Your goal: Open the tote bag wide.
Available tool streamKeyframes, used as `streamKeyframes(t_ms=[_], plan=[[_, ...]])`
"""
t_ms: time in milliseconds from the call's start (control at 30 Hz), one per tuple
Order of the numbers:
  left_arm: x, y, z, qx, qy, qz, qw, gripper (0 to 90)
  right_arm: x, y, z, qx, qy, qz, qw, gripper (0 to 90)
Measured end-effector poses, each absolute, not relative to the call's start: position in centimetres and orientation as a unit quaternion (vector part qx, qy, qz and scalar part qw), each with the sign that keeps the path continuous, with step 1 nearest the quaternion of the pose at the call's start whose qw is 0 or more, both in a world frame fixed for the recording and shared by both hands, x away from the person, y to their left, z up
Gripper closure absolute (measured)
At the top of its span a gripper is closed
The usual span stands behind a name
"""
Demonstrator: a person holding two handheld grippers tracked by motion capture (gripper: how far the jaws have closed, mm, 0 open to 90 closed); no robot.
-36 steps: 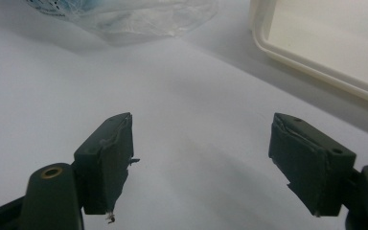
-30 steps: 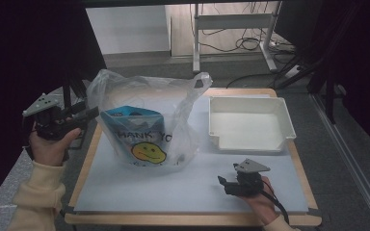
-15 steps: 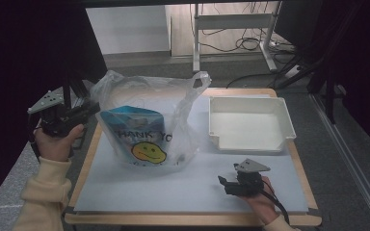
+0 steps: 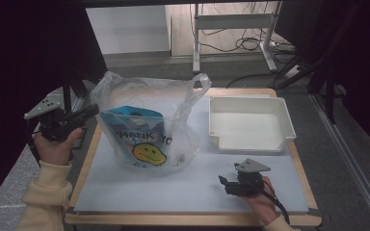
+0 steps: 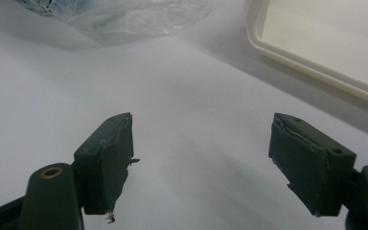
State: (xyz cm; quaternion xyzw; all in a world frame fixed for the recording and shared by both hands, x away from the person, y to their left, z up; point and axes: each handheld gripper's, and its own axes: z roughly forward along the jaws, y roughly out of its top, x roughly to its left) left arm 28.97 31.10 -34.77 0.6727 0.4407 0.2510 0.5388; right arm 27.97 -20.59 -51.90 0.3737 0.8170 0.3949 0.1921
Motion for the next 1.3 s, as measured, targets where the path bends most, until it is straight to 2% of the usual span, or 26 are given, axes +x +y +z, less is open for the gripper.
streamKeyframes(t_ms=[767,1100,1300], plan=[[28.2,32.1,-34.9,0.661,0.44,0.247,0.555,90.0,28.1,-20.0,-51.1,0.364,0.811,0.412,0.196,23.6],[28.2,31.7,-34.4,0.666,0.434,0.249,0.554,90.0,29.1,-19.9,-46.7,0.35,0.778,0.48,0.204,26.6],[28.3,31.9,-34.4,0.665,0.435,0.248,0.554,90.0,31.2,-17.9,-43.4,0.335,0.766,0.514,0.192,28.6]])
